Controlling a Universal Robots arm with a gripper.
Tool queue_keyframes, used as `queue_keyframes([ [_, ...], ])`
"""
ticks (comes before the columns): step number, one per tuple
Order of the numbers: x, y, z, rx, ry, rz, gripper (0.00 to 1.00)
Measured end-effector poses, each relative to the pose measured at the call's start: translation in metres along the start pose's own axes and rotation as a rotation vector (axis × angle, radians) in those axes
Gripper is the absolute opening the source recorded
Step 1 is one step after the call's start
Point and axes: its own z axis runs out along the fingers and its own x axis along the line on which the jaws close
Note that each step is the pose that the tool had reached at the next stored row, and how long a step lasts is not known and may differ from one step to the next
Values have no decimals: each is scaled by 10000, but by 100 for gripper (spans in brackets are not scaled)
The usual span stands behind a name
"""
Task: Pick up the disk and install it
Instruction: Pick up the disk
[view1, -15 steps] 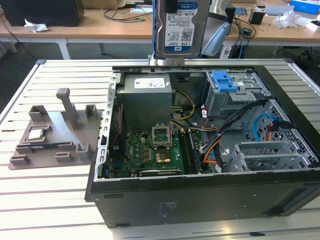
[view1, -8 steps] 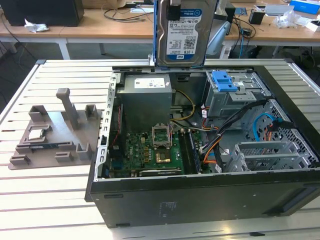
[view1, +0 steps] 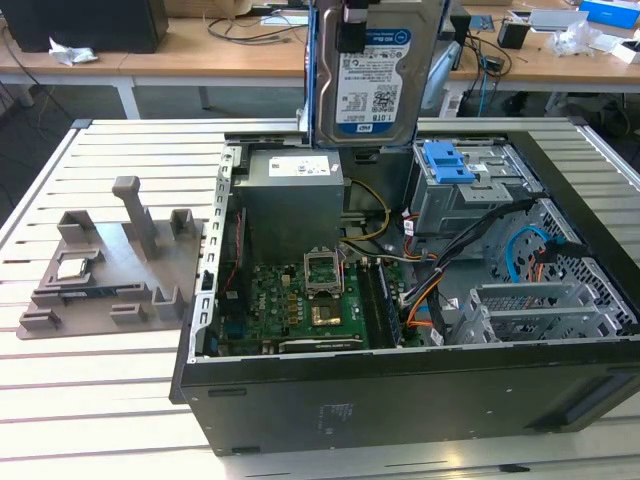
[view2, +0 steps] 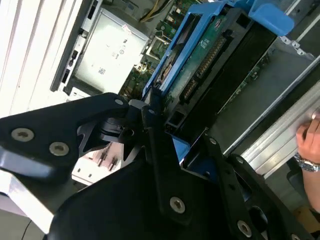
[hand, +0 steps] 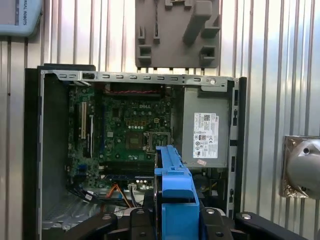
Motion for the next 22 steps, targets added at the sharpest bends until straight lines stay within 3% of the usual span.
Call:
queue_keyframes([
  [2,101,-5,1,0,25,-2,37],
  [10,356,-25,8,-3,61,-2,37],
  [13,468,-109,21,-8,81,-1,37],
  [22,652,-430,53,-23,113,-1,37],
])
